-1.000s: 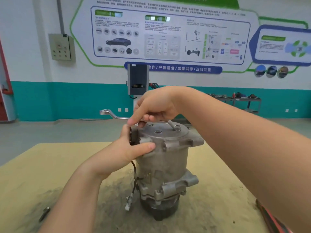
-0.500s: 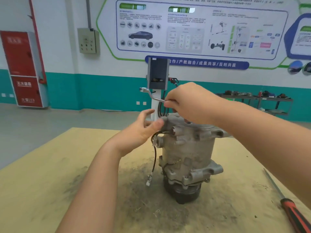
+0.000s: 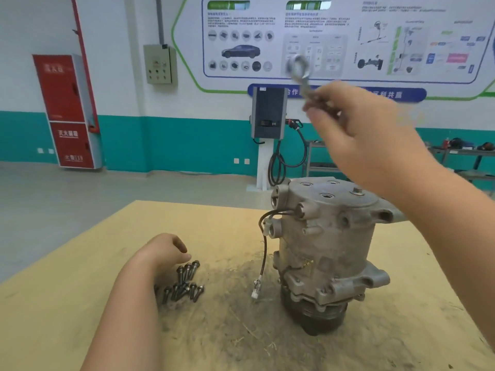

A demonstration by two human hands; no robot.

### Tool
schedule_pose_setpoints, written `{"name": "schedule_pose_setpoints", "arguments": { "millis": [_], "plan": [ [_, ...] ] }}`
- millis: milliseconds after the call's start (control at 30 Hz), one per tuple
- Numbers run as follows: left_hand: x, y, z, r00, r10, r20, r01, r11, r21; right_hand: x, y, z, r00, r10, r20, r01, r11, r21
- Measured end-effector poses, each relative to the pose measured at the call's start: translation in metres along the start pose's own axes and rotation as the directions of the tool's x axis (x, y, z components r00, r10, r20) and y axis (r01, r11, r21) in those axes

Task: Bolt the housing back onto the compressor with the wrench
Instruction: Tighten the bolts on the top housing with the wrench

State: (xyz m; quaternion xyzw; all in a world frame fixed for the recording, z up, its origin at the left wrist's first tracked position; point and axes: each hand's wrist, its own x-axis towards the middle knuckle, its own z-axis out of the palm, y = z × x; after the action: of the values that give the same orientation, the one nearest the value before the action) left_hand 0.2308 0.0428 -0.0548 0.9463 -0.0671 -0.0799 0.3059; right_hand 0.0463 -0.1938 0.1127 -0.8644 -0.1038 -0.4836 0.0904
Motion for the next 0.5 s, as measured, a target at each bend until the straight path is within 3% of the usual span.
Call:
{"name": "schedule_pose_setpoints", "arguments": {
  "millis": [67, 133, 267, 400, 500],
  "plan": [
    [0.002, 0.001, 0.007, 0.999, -0.022, 0.026, 0.021, 0.998, 0.054, -0.019, 0.013, -0.007, 0.973, 0.208, -0.100, -0.181, 0.957, 0.228],
    [0.005, -0.001, 0.010, 0.998, -0.047, 0.047, 0.038, 0.984, 0.172, -0.039, 0.024, -0.013, 0.922, 0.360, -0.142, -0.270, 0.861, 0.430],
    [0.011, -0.006, 0.012, 0.994, -0.099, 0.049, 0.080, 0.952, 0.296, -0.062, 0.035, -0.018, 0.832, 0.552, -0.054, -0.314, 0.549, 0.775],
    [0.011, -0.008, 0.012, 0.996, -0.087, 0.012, 0.082, 0.973, 0.214, -0.062, 0.041, -0.019, 0.790, 0.613, -0.003, -0.287, 0.374, 0.882],
    [0.004, 0.000, 0.002, 0.993, -0.074, -0.086, 0.075, 0.997, 0.008, -0.061, 0.044, -0.019, 0.769, 0.640, 0.015, -0.230, 0.254, 0.939]
  ]
}}
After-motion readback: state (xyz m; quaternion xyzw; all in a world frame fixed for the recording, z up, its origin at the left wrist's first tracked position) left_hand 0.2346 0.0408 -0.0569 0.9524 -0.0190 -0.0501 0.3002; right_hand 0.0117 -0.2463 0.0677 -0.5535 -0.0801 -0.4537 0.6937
